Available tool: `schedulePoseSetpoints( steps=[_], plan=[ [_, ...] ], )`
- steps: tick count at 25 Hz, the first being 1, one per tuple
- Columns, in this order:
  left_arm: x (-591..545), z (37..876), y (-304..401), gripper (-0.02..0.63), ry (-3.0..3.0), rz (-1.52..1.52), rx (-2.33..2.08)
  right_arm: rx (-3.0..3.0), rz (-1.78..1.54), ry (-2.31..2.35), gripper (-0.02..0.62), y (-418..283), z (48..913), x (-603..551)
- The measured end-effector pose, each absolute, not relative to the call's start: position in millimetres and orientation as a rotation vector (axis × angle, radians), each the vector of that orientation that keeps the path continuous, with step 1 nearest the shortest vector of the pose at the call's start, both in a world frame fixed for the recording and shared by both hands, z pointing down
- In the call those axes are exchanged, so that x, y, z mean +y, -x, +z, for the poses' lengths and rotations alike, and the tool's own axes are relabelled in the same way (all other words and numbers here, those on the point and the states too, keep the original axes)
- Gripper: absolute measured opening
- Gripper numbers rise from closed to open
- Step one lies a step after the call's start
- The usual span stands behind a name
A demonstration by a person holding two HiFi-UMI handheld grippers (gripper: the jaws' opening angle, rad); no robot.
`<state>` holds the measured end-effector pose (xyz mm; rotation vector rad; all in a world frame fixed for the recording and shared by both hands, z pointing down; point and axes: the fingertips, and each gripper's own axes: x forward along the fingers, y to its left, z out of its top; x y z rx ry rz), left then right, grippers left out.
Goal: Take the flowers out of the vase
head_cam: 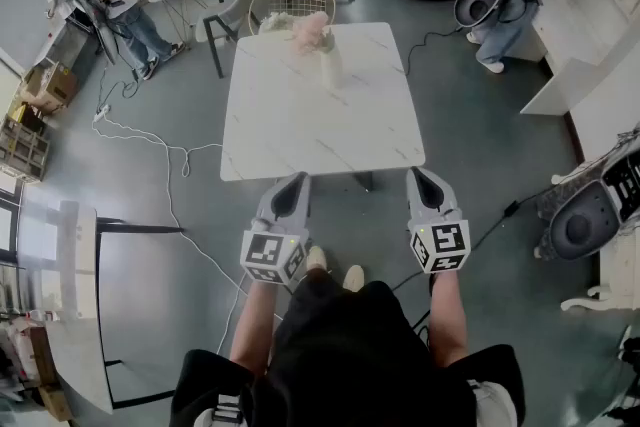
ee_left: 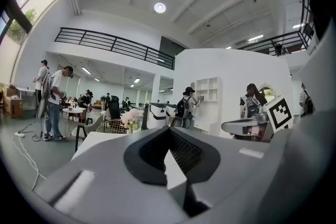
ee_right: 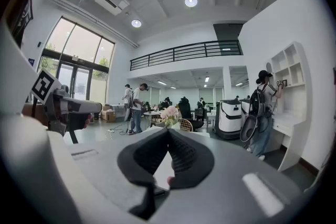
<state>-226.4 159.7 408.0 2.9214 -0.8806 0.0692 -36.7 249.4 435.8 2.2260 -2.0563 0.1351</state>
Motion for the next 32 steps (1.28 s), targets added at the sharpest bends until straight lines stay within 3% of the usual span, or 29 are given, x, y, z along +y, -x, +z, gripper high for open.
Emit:
schedulePoseSetpoints(
  steps=[19, 32],
  plan=[
    [166.2, 403.0, 199.5, 0.008, -2.932, 0.060, -0.852, -2.063, 0.150, -2.217, 0.002, 22.2, 435.6, 257.6],
    [109.6, 419.3, 139.8, 0.008, -2.910, 0.064, -0.803, -2.033, 0.167, -2.226, 0.002, -30.3, 449.6, 205.5]
  ],
)
